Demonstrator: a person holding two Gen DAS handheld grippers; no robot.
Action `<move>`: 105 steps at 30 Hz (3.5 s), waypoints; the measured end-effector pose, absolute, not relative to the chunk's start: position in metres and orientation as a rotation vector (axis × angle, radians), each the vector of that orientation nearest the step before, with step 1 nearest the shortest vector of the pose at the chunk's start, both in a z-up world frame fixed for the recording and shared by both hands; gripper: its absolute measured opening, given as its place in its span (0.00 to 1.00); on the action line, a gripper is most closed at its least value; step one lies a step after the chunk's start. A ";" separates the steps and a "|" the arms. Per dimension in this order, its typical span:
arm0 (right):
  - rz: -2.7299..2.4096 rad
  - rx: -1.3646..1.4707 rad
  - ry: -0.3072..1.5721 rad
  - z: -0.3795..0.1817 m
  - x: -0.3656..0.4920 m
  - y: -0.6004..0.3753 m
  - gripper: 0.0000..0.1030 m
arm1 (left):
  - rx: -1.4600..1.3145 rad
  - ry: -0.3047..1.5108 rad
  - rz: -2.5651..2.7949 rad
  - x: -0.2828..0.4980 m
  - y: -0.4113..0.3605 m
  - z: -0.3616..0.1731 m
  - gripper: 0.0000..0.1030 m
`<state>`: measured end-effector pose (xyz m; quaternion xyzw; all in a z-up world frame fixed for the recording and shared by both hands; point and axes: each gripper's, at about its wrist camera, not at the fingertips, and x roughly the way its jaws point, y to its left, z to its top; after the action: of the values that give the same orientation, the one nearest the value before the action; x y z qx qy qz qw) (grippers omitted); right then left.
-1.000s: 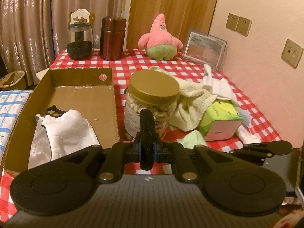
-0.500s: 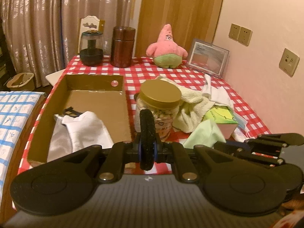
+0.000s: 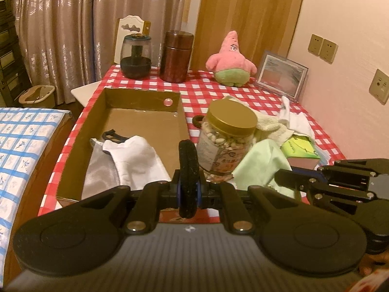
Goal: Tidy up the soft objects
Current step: 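Carry the ball and green cloth into the cardboard box and release both, then move both grippers toward the green tissue box and white face mask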
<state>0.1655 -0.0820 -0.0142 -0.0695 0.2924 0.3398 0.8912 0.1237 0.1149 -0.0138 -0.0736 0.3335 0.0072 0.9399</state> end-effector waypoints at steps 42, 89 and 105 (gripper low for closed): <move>0.808 -0.079 0.783 -0.088 0.250 0.041 0.06 | -0.126 0.753 0.144 0.178 0.224 -0.076 0.29; 0.512 -0.018 0.687 -0.007 0.149 -0.154 0.53 | -0.143 0.674 -0.014 0.097 0.080 -0.001 0.66; 0.315 0.060 0.699 -0.011 0.152 -0.241 0.54 | -0.107 0.685 -0.120 0.123 0.022 -0.003 0.75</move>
<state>0.1519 -0.2412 -0.0111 0.0292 0.3409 0.1536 0.9270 0.1229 0.0223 -0.0034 -0.0524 0.3355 -0.0588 0.9387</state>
